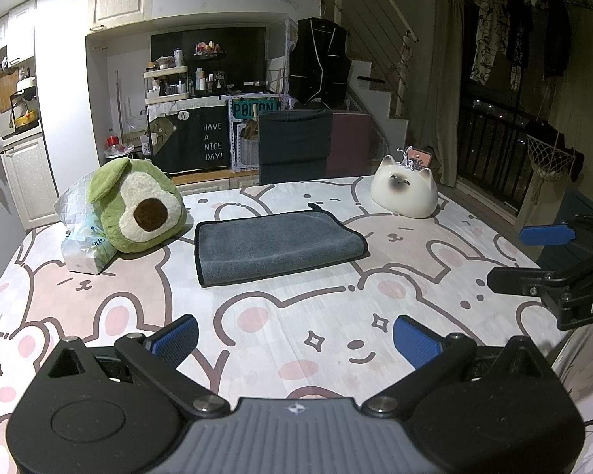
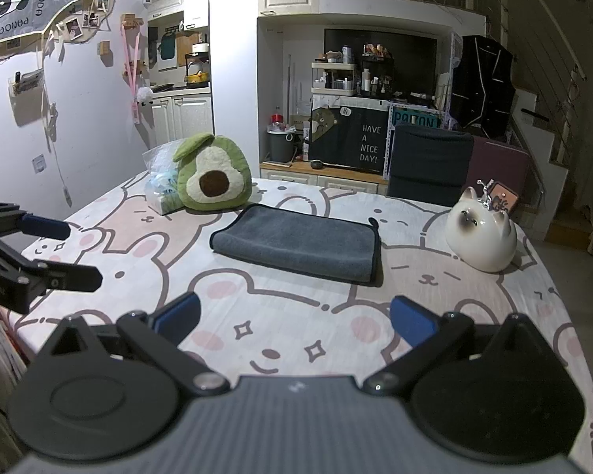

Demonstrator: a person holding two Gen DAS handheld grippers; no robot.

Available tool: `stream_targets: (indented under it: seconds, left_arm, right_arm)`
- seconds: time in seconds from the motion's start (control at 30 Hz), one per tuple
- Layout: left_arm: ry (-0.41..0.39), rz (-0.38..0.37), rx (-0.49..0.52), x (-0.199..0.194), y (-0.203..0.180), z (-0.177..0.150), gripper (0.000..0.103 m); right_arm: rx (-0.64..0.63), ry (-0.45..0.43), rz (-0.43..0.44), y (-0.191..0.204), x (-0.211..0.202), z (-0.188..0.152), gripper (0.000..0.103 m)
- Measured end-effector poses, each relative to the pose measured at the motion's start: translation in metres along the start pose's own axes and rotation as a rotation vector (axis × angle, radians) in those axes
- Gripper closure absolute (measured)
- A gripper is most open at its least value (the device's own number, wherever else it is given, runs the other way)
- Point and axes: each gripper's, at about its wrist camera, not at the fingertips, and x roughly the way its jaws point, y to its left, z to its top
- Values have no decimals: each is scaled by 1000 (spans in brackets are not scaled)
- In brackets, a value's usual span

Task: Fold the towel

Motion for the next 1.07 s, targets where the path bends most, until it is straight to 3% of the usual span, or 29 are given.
stream_targets:
  seconds: [1.07]
  left_arm:
    - [1,7,-1,0,4,-1,0]
  right_arm:
    - [8,-5,-4,-1,-1,0,0]
